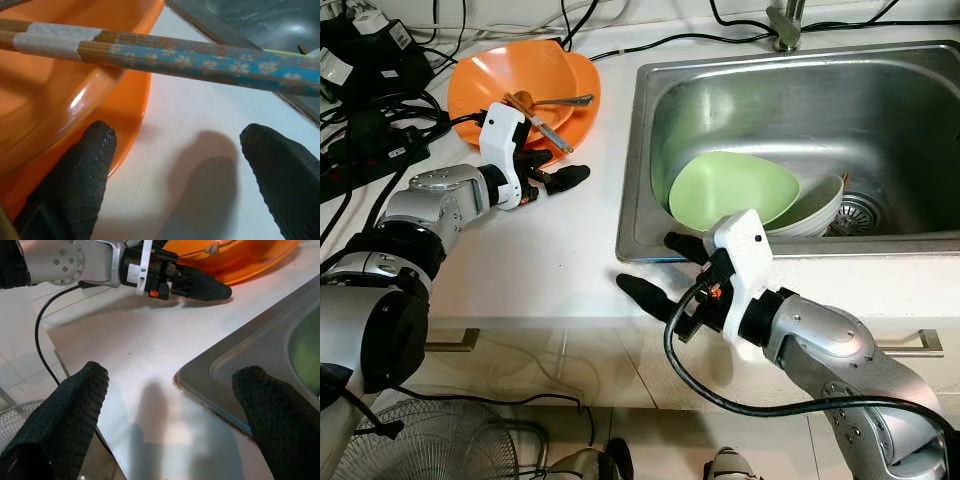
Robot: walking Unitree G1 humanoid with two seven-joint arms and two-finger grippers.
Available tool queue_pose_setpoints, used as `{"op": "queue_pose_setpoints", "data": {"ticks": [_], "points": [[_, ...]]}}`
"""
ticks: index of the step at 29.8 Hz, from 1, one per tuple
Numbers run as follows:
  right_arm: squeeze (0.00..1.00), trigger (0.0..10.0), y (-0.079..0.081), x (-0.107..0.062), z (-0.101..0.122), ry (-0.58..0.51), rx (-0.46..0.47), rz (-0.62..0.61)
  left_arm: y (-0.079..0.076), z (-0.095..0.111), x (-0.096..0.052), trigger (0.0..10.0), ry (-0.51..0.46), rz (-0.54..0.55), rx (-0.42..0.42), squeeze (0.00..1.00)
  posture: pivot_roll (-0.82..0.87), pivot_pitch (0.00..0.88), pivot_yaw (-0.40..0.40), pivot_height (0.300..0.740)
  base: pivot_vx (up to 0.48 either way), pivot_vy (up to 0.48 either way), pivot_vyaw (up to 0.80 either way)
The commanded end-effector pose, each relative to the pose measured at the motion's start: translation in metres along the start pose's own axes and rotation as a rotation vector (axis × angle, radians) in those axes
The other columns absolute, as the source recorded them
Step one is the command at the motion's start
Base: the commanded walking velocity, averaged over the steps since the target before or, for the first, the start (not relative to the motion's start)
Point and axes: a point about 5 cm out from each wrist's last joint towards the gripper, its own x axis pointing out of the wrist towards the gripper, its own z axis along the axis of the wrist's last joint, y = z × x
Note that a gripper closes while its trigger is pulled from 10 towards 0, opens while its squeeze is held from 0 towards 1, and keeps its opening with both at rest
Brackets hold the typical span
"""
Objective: Kitchen organization
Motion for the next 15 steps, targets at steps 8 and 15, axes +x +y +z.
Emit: {"op": "queue_pose_setpoints", "data": {"ticks": [8, 15], "points": [[0.0, 10.0, 0.002, 0.005, 0.001, -0.014, -0.005, 0.019, 0.005, -0.023, -0.007, 10.0, 0.113, -0.04, -0.026, 0.0, -0.28, 0.14, 0.156, 0.74, 0.0, 0.0, 0.0], [0.0, 10.0, 0.001, 0.007, 0.001, -0.017, -0.005, 0.019, 0.002, -0.016, -0.008, 10.0, 0.106, -0.1, -0.01, 0.0, -0.27, 0.135, 0.156, 0.74, 0.0, 0.0, 0.0]]}}
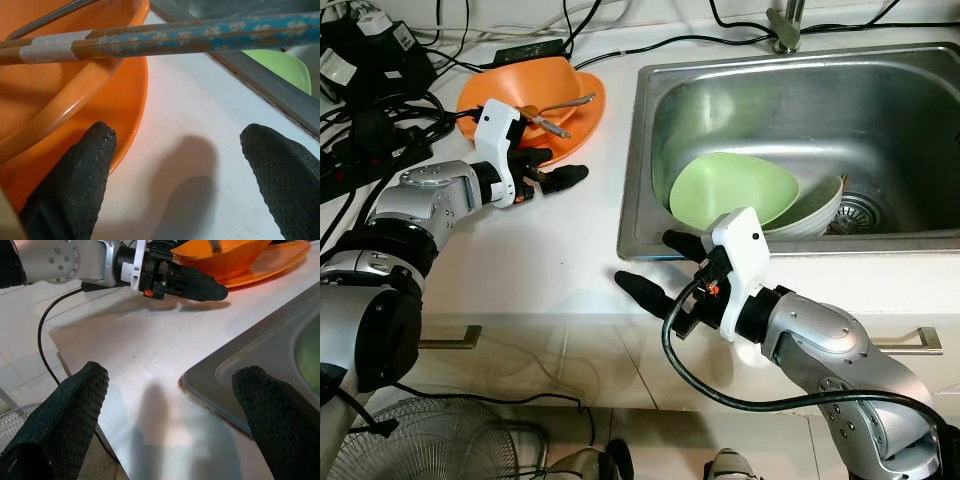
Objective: Kitchen organization
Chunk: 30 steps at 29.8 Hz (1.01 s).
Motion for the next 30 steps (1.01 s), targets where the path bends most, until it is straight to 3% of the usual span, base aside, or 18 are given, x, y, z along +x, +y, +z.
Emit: {"op": "queue_pose_setpoints", "data": {"ticks": [1, 14, 22, 28, 30], "points": [[0.0, 10.0, 0.003, 0.003, 0.002, -0.009, -0.015, 0.017, 0.0, -0.019, -0.003, 10.0, 0.094, -0.041, -0.024, 0.0, -0.27, 0.135, 0.156, 0.74, 0.0, 0.0, 0.0], [0.0, 10.0, 0.002, 0.006, 0.002, -0.015, -0.016, 0.018, -0.013, 0.003, -0.002, 10.0, 0.056, -0.202, 0.028, 0.0, -0.26, 0.126, 0.156, 0.74, 0.0, 0.0, 0.0], [0.0, 10.0, 0.001, 0.008, 0.001, -0.019, -0.013, 0.019, -0.037, 0.011, -0.01, 10.0, 0.064, -0.387, 0.081, 0.0, -0.25, 0.121, 0.157, 0.74, 0.0, 0.0, 0.0], [0.0, 10.0, 0.001, 0.009, 0.001, -0.023, -0.014, 0.019, -0.034, 0.021, -0.012, 10.0, -0.001, -0.319, 0.113, 0.0, -0.24, 0.119, 0.157, 0.74, 0.0, 0.0, 0.0], [0.0, 10.0, 0.001, 0.01, 0.001, -0.024, -0.013, 0.02, -0.025, 0.023, -0.012, 10.0, -0.037, -0.223, 0.137, 0.0, -0.24, 0.119, 0.156, 0.74, 0.0, 0.0, 0.0]]}}
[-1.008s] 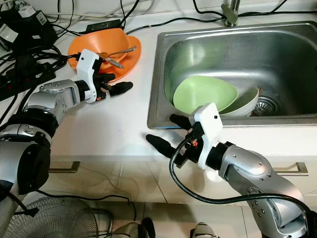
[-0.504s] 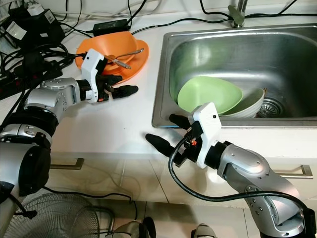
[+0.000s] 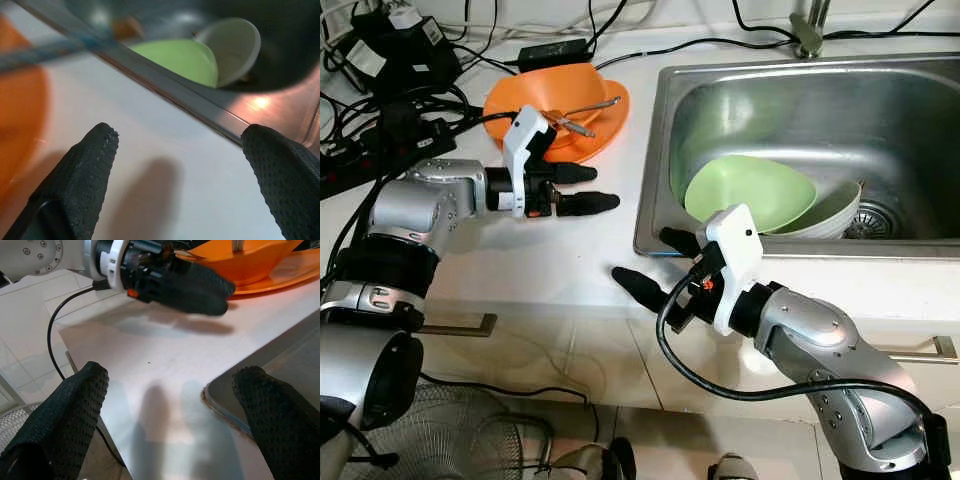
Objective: Kitchen organization
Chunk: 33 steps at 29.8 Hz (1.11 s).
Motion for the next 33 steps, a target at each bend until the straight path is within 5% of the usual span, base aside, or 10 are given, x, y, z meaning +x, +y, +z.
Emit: {"op": "queue_pose_setpoints", "data": {"ticks": [1, 20, 33], "points": [[0.0, 10.0, 0.003, 0.002, 0.001, -0.014, -0.008, 0.019, 0.014, 0.004, -0.01, 10.0, -0.026, 0.119, 0.028, 0.0, -0.24, 0.119, 0.157, 0.74, 0.0, 0.0, 0.0], [0.0, 10.0, 0.003, -0.003, 0.002, -0.009, -0.013, 0.008, 0.042, -0.02, -0.024, 10.0, -0.035, 0.384, -0.064, 0.0, -0.28, 0.142, 0.153, 0.74, 0.0, 0.0, 0.0], [0.0, 10.0, 0.005, -0.007, 0.002, 0.005, -0.015, 0.004, 0.043, -0.023, -0.015, 10.0, -0.039, 0.424, -0.107, 0.0, -0.3, 0.159, 0.149, 0.74, 0.0, 0.0, 0.0]]}}
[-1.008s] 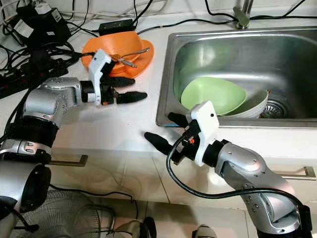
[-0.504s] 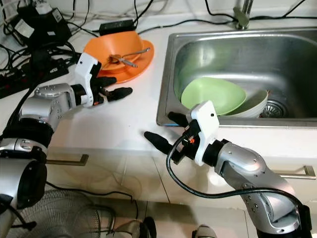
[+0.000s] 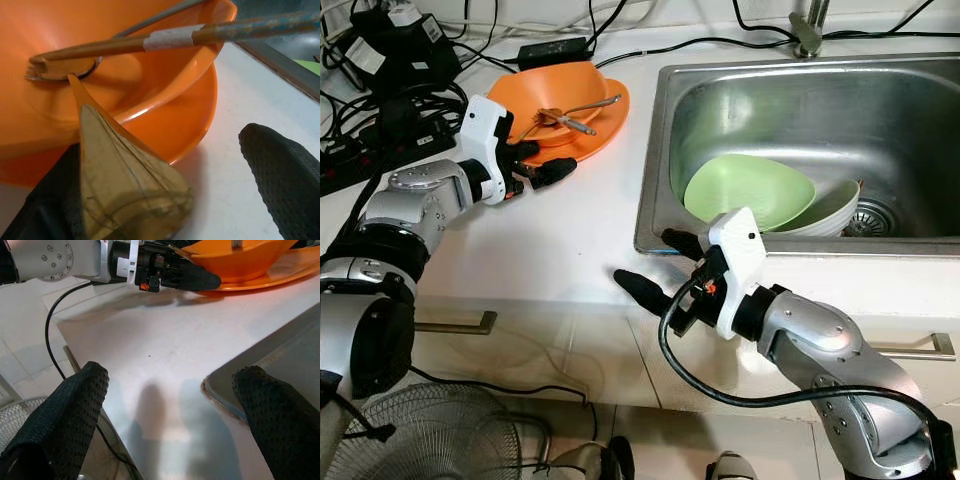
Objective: Kitchen organization
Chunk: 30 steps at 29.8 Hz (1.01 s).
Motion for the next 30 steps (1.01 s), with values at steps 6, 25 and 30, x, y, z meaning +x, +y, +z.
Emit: {"op": "queue_pose_setpoints", "data": {"ticks": [6, 25, 30], "points": [[0.0, 10.0, 0.004, -0.002, 0.004, -0.005, -0.006, 0.01, -0.003, -0.01, 0.001, 10.0, 0.066, -0.034, -0.079, 0.0, -0.31, 0.161, 0.153, 0.74, 0.0, 0.0, 0.0], [0.0, 10.0, 0.002, -0.001, 0.005, -0.007, -0.005, 0.005, -0.023, -0.007, 0.008, 10.0, 0.125, -0.257, -0.053, 0.0, -0.31, 0.155, 0.157, 0.74, 0.0, 0.0, 0.0], [0.0, 10.0, 0.002, 0.0, 0.005, -0.007, -0.006, 0.006, -0.028, -0.005, 0.009, 10.0, 0.134, -0.314, -0.039, 0.0, -0.3, 0.152, 0.157, 0.74, 0.0, 0.0, 0.0]]}}
